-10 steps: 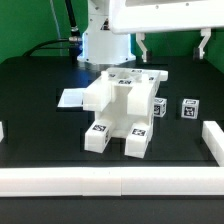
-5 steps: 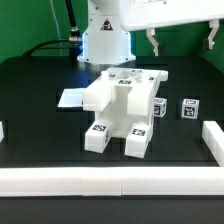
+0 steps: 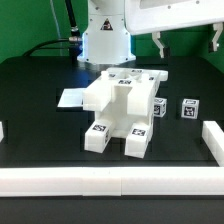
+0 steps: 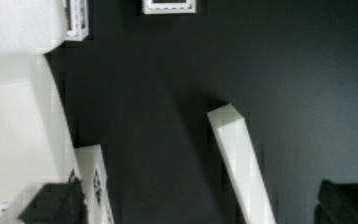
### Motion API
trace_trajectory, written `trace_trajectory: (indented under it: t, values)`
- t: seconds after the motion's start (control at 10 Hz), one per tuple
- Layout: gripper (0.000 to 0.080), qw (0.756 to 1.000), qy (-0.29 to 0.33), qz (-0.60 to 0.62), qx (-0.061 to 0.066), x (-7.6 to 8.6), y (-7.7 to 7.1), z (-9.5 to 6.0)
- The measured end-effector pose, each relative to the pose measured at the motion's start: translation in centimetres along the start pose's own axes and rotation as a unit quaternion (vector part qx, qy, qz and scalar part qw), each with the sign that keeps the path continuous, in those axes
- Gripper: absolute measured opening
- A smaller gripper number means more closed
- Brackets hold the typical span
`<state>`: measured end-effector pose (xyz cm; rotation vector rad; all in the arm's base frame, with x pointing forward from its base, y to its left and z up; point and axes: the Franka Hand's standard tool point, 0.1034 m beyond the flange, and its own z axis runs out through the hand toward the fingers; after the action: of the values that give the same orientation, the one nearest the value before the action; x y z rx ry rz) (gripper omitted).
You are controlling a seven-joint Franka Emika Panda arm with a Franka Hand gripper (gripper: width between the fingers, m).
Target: Assemble chair
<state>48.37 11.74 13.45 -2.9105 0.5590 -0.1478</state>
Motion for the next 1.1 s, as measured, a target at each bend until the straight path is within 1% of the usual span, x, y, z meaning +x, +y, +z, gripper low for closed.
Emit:
trace_trajectory:
  t: [0.1,0.2,0.3,0.4,0.8,0.9,1.0,1.1]
  values:
    - [0.0648,1.0,-0.003,-0.028,-0.01,-1.4,-0.5,0.2]
    - [0.0648,0.999,-0.004,-0.032,-0.01,-3.4,-0.9,0.5]
    - [0.0648,0.999,-0.002,-0.031,-0.011,-5.2,-0.8,0.8]
    - [0.0648,0.999,-0.001,-0.032,-0.013,-6.1,-0.4,1.1]
    - [0.0648,0.999,0.004,-0.031,-0.012,-5.9,-0.4,1.1]
    - [0.0648,0.999,0.019,-0.036,-0.011,-6.5,0.0,1.4]
    - [0.0648,0.999,0.024,-0.036,-0.014,-7.7,0.8,2.1]
    - [0.0648,0.999,0.025,-0.037,-0.023,-9.0,1.7,3.1]
